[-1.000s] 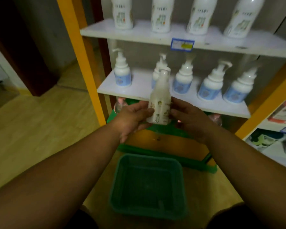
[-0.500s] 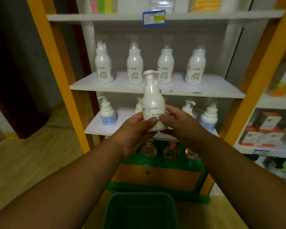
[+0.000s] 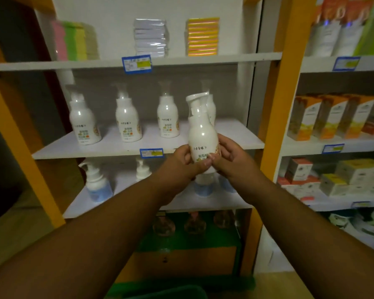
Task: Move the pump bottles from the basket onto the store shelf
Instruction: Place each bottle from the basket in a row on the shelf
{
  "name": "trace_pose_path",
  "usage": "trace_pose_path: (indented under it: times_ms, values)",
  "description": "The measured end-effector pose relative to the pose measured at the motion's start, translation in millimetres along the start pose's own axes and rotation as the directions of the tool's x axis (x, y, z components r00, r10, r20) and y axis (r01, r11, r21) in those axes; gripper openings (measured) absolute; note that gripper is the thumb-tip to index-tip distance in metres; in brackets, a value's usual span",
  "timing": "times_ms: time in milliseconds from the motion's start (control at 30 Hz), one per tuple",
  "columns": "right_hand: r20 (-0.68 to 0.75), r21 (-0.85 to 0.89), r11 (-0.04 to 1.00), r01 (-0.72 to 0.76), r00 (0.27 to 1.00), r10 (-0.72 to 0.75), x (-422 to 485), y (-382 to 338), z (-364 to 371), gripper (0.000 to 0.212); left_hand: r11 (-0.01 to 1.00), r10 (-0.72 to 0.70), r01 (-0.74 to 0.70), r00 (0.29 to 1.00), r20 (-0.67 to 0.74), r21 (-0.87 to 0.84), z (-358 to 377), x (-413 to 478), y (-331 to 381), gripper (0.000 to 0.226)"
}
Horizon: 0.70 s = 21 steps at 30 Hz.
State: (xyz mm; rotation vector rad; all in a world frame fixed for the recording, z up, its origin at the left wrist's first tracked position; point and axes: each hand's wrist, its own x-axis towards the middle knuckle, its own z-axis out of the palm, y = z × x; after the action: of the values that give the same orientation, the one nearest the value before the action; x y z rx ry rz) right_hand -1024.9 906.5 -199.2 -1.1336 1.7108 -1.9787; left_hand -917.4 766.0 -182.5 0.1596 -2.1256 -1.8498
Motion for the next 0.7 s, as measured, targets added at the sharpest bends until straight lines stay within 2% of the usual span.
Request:
trace_pose_path:
  times_ms: [200,300,400,500,567,700]
  values:
    - [-0.109,-0.054,0.998,0.015,0.994,-0.021,14,0,-40,0.058,0.976,0.051,-0.068,0.995,0.085,0.208,30,44,14,0.049]
    - [-0.115,-0.15,0.989,-0.004,0.993,-0.013,21,-7,-54,0.054,0.955,0.06,-0.076,0.996,0.064,0.286,39,62,8,0.042]
    - [-0.129,-0.247,0.969,-0.003,0.991,-0.029,32,-14,-68,0.05,0.921,0.13,-0.124,0.991,0.008,0.37,49,75,7,0.035]
    - [-0.166,-0.257,0.966,0.009,0.985,-0.053,44,-20,-81,0.038,0.927,0.168,-0.159,0.986,0.002,0.339,60,89,14,0.032]
    - [-0.19,-0.269,0.963,0.01,0.98,-0.063,49,-23,-90,0.043,0.927,0.181,-0.174,0.983,0.009,0.333,66,101,20,0.034]
    - [-0.234,-0.318,0.948,-0.029,0.971,-0.049,64,-19,-99,0.056,0.854,0.239,-0.212,0.971,0.005,0.475,70,130,29,0.043]
